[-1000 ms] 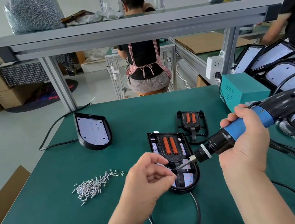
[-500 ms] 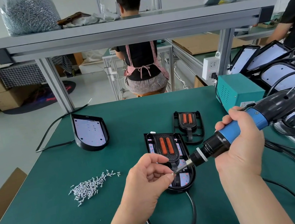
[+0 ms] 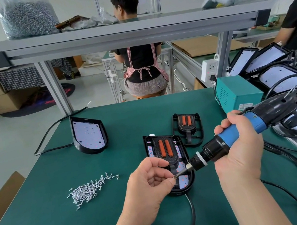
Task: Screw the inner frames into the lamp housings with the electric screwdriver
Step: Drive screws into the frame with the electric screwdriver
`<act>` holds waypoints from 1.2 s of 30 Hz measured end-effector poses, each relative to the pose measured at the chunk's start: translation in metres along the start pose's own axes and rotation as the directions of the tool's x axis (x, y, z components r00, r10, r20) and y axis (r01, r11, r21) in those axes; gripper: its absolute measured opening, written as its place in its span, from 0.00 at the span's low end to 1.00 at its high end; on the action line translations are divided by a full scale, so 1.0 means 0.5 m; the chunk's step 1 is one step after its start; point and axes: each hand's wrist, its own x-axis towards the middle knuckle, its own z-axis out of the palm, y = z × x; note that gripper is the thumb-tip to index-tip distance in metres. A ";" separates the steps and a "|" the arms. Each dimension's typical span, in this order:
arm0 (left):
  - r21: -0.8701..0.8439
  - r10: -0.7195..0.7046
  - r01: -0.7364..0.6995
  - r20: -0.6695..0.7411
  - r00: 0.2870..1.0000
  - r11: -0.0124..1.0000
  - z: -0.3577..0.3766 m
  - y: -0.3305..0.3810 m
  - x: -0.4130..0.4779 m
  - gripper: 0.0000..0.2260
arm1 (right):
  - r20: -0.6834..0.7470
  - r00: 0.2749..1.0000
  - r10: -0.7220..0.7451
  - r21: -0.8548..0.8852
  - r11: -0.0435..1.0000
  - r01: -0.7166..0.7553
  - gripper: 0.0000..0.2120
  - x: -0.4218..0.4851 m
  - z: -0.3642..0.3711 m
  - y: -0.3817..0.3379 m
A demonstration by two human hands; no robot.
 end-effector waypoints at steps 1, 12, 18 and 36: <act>0.002 -0.001 0.001 -0.001 1.000 1.000 0.000 0.000 0.000 0.14 | 0.002 1.000 0.000 -0.002 1.000 0.000 0.07 0.001 0.000 0.000; 0.249 0.199 -0.164 -0.121 0.973 0.954 0.027 0.005 -0.024 0.24 | -0.044 0.999 -0.016 0.002 1.000 0.016 0.05 -0.003 -0.001 0.002; 0.330 0.317 -0.248 -0.176 0.932 0.911 0.041 -0.001 -0.035 0.23 | -0.057 0.997 -0.054 -0.058 0.997 0.050 0.04 0.006 -0.014 0.019; 0.293 0.271 -0.172 -0.339 0.901 0.940 -0.013 -0.054 0.028 0.11 | -0.074 0.990 -0.116 0.078 0.990 0.122 0.07 0.061 0.045 0.038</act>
